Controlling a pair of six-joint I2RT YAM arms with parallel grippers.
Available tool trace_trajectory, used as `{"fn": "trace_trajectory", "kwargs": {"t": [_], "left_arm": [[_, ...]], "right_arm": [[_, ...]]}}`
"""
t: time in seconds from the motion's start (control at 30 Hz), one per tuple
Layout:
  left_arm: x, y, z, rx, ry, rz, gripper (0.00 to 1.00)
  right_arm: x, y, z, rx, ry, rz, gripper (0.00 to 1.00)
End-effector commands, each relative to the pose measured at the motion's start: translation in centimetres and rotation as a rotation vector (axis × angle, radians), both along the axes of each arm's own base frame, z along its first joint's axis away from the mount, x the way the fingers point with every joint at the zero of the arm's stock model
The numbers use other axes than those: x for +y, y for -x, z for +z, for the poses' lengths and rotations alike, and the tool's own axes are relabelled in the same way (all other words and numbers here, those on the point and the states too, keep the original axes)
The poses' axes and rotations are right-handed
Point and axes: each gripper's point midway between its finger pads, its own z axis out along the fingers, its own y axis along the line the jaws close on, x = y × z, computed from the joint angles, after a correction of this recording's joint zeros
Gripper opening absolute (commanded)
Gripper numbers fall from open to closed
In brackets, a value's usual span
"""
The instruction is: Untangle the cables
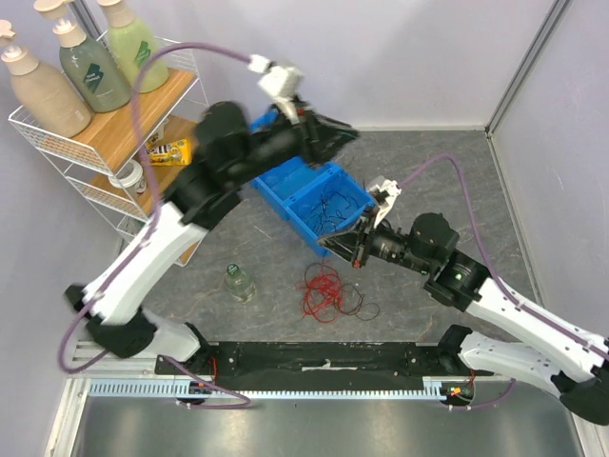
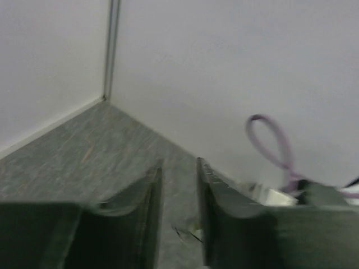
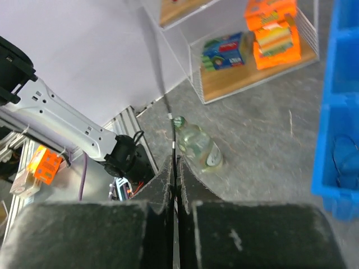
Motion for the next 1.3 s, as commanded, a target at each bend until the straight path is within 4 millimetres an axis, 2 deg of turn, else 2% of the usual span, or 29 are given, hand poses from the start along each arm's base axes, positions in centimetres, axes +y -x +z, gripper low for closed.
{"fn": "trace_trajectory", "kwargs": {"t": [0.0,0.03,0.07,0.1,0.23,0.37,0.4,0.53,0.6,0.7,0.8,0.87,0.93,1.07,1.27], "left_arm": [[-4.8,-5.6,-10.7,0.189,-0.286,0.026,0.6],[-5.3,-6.7,-12.1,0.228,-0.33,0.044,0.68],[-5.7,-7.5,-14.1,0.277,-0.39,0.057,0.88],[-5.8,-7.7,-14.4,0.29,-0.415,0.058,0.94],[-4.1,-6.6,-13.5,0.249,-0.399,0.073,0.95],[-0.2,-5.1,-13.0,0.187,-0.362,0.163,0.96],[0.8,-4.7,-13.9,0.189,-0.366,0.186,0.96],[4.0,-1.5,-12.2,0.117,-0.272,0.189,0.99],[5.4,-0.1,-12.1,0.088,-0.235,0.187,0.99],[6.5,1.9,-13.2,0.047,-0.195,0.153,0.97],[5.7,2.9,-16.0,0.056,-0.153,0.088,0.77],[4.4,4.0,-17.7,0.066,-0.144,-0.008,0.64],[2.9,4.8,-18.2,0.033,-0.116,-0.08,0.58],[1.1,4.4,-20.2,0.021,-0.125,-0.098,0.62],[-0.8,4.5,-20.9,0.127,-0.073,-0.14,0.72]], "right_arm": [[-3.8,-1.2,-1.5,0.125,-0.016,-0.228,0.0],[-4.6,-1.5,-2.0,0.147,-0.002,-0.272,0.0],[-5.3,-1.9,-2.4,0.166,0.012,-0.312,0.0],[-5.9,-2.6,-2.4,0.175,0.021,-0.364,0.0],[-7.8,-4.6,-2.0,0.187,0.076,-0.491,0.0],[-9.5,-6.3,-0.3,0.151,0.115,-0.586,0.0],[-10.0,-6.9,0.0,0.147,0.124,-0.614,0.0],[-11.4,-8.0,1.9,0.112,0.125,-0.672,0.0],[-12.0,-8.3,2.9,0.094,0.113,-0.694,0.0],[-12.7,-8.5,5.4,0.061,0.068,-0.715,0.0],[-12.5,-8.4,7.4,0.031,0.036,-0.698,0.0],[-12.2,-8.2,8.2,0.019,0.024,-0.677,0.0],[-11.9,-8.0,8.7,0.012,0.016,-0.658,0.0],[-11.3,-7.5,8.8,0.015,0.012,-0.615,0.0],[-11.4,-7.3,8.6,0.031,-0.008,-0.617,0.0]]}}
